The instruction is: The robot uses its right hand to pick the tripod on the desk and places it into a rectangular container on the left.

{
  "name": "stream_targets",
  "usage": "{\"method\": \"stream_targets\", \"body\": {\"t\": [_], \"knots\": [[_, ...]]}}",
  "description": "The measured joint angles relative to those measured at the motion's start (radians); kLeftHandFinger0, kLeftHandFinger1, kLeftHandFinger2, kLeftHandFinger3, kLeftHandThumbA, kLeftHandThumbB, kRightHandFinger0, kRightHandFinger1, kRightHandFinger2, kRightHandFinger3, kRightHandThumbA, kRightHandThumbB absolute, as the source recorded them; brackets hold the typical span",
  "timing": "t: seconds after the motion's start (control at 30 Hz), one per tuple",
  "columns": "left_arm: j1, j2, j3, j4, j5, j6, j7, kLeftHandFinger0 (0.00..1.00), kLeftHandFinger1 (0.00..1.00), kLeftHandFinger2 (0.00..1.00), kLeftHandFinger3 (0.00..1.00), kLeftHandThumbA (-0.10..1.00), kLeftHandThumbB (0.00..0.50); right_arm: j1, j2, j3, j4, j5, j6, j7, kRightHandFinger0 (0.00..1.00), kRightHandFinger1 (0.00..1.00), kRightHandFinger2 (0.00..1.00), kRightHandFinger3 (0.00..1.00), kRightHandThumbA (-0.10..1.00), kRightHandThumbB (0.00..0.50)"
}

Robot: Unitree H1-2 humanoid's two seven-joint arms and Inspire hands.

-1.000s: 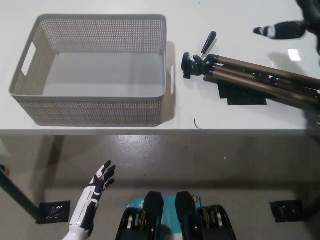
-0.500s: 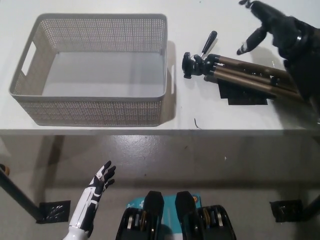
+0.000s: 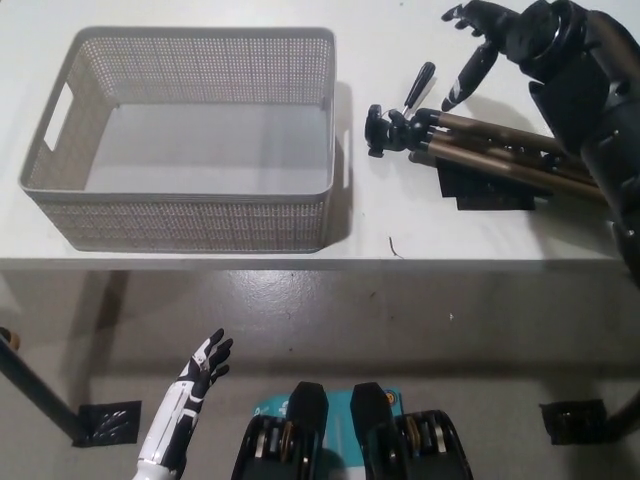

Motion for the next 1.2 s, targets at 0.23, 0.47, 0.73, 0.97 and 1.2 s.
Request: {"method": "stream_targets", "body": {"t": [0.23, 0.47, 0.73, 0.97, 1.2], "knots": [[0.001, 0.000, 0.000, 0.000, 0.003, -0.004, 0.000, 1.00, 1.00, 1.00, 1.00, 1.00, 0.227, -0.001, -0.002, 0.039, 0.040, -0.011, 0.002, 0.034, 1.00, 1.00, 1.00, 1.00, 1.00, 0.427], [0.010, 0.000, 0.000, -0.001, 0.006, -0.009, -0.001, 1.00, 1.00, 1.00, 1.00, 1.00, 0.217, 0.032, -0.012, 0.065, 0.059, -0.021, 0.003, 0.070, 1.00, 1.00, 1.00, 1.00, 1.00, 0.431], [0.016, 0.001, 0.001, -0.003, 0.010, -0.015, -0.001, 1.00, 1.00, 1.00, 1.00, 1.00, 0.228, 0.130, -0.002, 0.086, 0.066, -0.037, 0.033, 0.035, 1.00, 1.00, 1.00, 1.00, 1.00, 0.500], [0.029, 0.013, 0.005, -0.035, 0.009, -0.015, -0.002, 1.00, 1.00, 1.00, 1.00, 1.00, 0.209, 0.167, 0.016, 0.124, 0.064, -0.064, 0.053, -0.041, 1.00, 1.00, 1.00, 1.00, 1.00, 0.479], [0.036, 0.017, 0.006, -0.040, 0.010, -0.014, -0.002, 1.00, 1.00, 1.00, 1.00, 1.00, 0.207, 0.216, 0.023, 0.150, 0.054, -0.091, 0.030, -0.175, 0.29, 0.37, 0.48, 0.91, 0.01, 0.213]]}}
